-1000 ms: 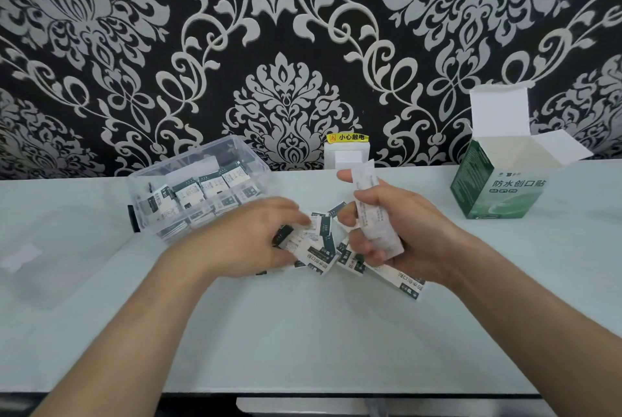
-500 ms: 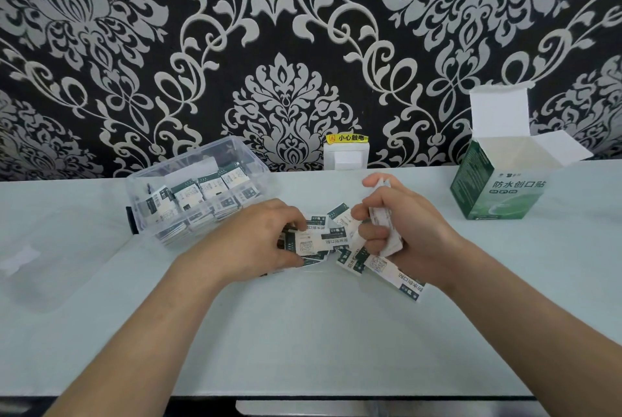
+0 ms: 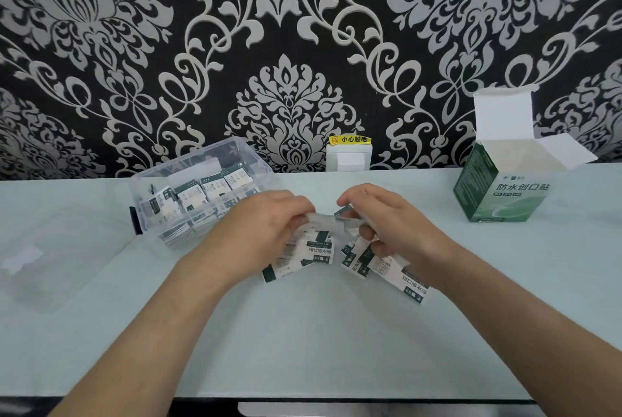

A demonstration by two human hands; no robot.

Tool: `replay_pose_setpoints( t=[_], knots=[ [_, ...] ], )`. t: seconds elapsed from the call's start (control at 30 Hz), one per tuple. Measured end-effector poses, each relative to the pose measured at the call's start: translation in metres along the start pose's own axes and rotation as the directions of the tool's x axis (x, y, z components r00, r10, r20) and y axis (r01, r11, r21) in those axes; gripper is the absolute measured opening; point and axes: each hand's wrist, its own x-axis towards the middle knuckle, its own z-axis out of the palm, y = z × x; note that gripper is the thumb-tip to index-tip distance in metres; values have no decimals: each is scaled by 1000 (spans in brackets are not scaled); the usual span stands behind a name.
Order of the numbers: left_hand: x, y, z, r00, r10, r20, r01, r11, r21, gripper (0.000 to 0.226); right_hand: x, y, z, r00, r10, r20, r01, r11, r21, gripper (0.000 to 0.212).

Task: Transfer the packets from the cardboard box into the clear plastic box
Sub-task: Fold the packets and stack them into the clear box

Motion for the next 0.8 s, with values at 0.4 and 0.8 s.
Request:
replay_pose_setpoints(
  t=[0.4, 0.8],
  knots=[
    [7, 29, 0, 983, -163, -81, 109, 883, -456, 35, -4, -2, -4, 798, 32, 602, -336, 853, 400, 22],
    [3, 65, 8, 994, -27, 106, 64, 929, -364, 110, -11, -9, 5, 849, 62, 524, -405, 715, 571, 7]
  ],
)
